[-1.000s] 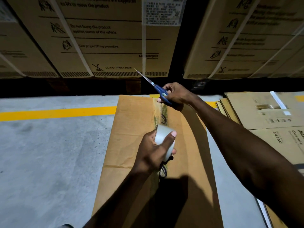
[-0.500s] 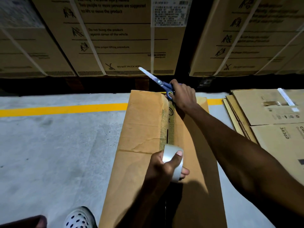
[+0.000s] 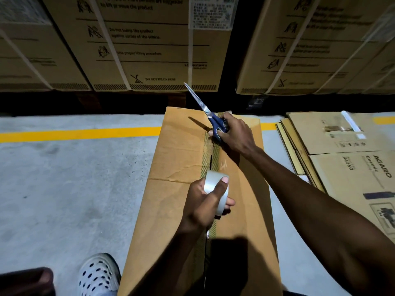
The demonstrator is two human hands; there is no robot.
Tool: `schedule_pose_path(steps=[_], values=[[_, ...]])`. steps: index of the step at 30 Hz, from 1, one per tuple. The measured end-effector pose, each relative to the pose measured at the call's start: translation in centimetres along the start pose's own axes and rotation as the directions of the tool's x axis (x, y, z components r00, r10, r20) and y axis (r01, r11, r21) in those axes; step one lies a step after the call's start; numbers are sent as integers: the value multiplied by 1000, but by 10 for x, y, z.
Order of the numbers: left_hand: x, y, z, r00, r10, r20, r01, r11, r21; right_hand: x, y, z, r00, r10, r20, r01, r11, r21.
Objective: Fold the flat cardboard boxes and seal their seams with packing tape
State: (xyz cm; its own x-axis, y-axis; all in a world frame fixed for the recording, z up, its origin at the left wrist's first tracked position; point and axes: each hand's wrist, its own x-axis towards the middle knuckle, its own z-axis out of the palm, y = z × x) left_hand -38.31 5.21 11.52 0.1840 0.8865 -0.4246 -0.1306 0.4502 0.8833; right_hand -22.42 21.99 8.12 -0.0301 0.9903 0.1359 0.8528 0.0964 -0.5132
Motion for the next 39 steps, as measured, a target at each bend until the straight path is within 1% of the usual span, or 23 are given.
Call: schedule_pose_path(steps=[2,5,8,10,13,16,20,22,24,27,29,33,35,37,39], values=[[-2,1,0,1000,2,-8,-2,1000,-12,-10,-2,2,1000,-21,-17,20,999,-37],[-4,2,2,999,-8,-31,7,1000,-20,-17,-3,7,995,-94,-25,91,990,-103],[-3,4,1,997,-14,-76,14,1000,-3,-18,-6,16,988,-155,5,152,963,-223],[-5,3,-2,995,-36,-95,37,999,9,-18,-6,20,988,-152,2,146,949,-279],[-12,-2,-7,995,-51,-86,55,997,54,-17,-5,21,991,-133,4,128,942,-310],[-18,-5,-11,995,-40,-96,46,997,63,-16,-8,17,988,-150,25,149,913,-381],[-19,-10,-13,997,-31,-65,34,998,44,-26,-21,16,983,-176,60,184,870,-458],[-19,-10,-15,998,-40,-53,40,999,-4,-43,-25,18,976,-193,95,216,881,-420],[-18,-8,-17,999,-42,-26,41,999,-35,-62,-25,19,975,-182,126,215,914,-344],[-20,-6,-17,1000,-20,-21,20,1000,-24,-77,-28,15,979,-135,153,168,959,-230],[-21,-6,-15,999,-9,-35,9,1000,1,-84,-29,17,985,-94,142,120,974,-193],[-37,-11,-12,995,-24,-97,31,997,70,-85,-24,20,998,-25,61,37,977,-208],[-51,-19,-13,991,-33,-133,47,993,106,-81,-25,18,998,-15,56,27,976,-214],[-63,-27,-14,987,-22,-157,34,997,71,-81,-26,15,998,-19,56,31,973,-227],[-66,-32,-16,988,1,-156,12,996,84,-85,-27,14,998,-37,41,47,965,-259]])
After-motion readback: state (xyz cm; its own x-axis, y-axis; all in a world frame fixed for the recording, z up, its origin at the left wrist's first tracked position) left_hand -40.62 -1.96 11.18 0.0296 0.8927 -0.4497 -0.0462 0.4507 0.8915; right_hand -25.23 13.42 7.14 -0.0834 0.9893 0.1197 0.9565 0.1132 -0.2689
